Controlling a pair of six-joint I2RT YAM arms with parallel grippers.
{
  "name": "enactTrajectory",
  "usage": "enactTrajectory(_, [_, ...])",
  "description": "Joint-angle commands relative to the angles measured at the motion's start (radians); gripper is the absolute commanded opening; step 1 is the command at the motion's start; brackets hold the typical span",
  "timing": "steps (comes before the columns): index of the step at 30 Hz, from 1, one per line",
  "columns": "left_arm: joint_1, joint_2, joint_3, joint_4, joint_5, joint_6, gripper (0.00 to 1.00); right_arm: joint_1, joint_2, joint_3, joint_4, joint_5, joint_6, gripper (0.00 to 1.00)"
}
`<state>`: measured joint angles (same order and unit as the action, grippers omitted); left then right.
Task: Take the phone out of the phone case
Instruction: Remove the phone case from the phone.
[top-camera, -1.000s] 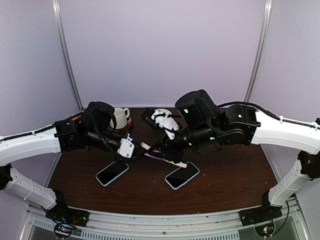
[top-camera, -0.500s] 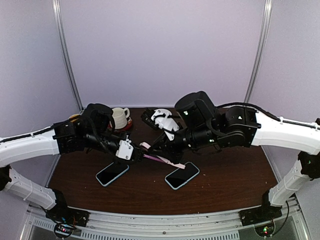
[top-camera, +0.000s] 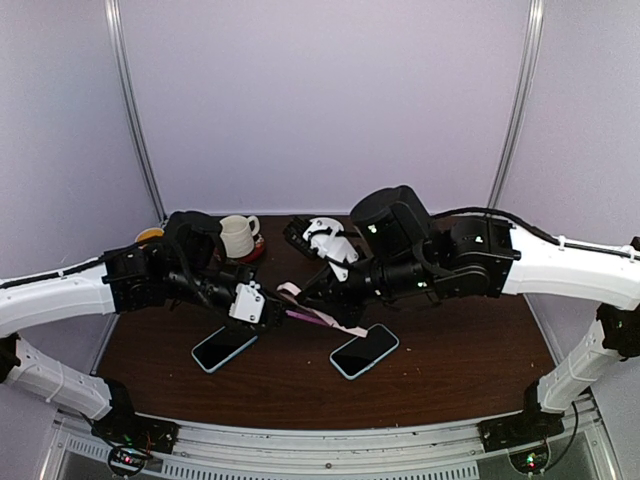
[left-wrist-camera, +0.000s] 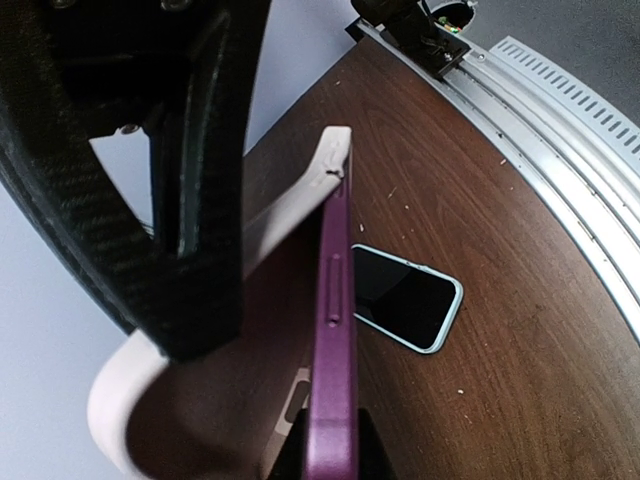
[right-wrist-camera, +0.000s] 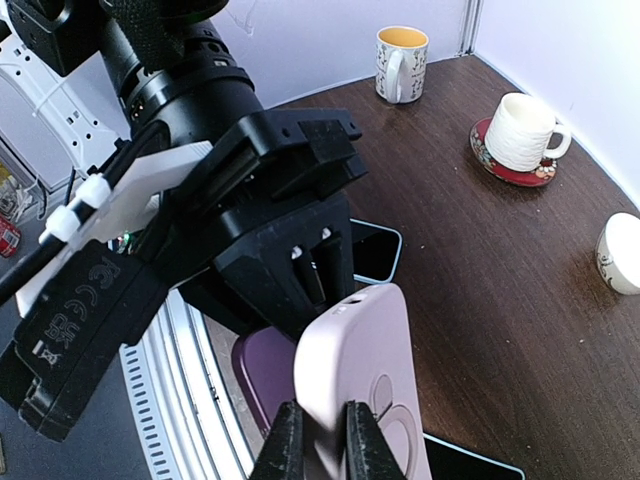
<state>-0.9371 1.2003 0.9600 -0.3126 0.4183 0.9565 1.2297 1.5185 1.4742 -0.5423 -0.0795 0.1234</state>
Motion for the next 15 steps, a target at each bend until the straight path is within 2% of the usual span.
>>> enactTrajectory(1, [0.009, -0.065, 0.013, 0.205, -0.01, -0.004, 0.0, 0.008, -0.007, -0.036, -0.125, 0.036, 0.019, 0.07])
enactTrajectory(15, [0.021, -0.077, 0.001, 0.241, -0.056, -0.015, 0.0, 0.025, 0.032, -0.022, -0.159, 0.027, 0.008, 0.06])
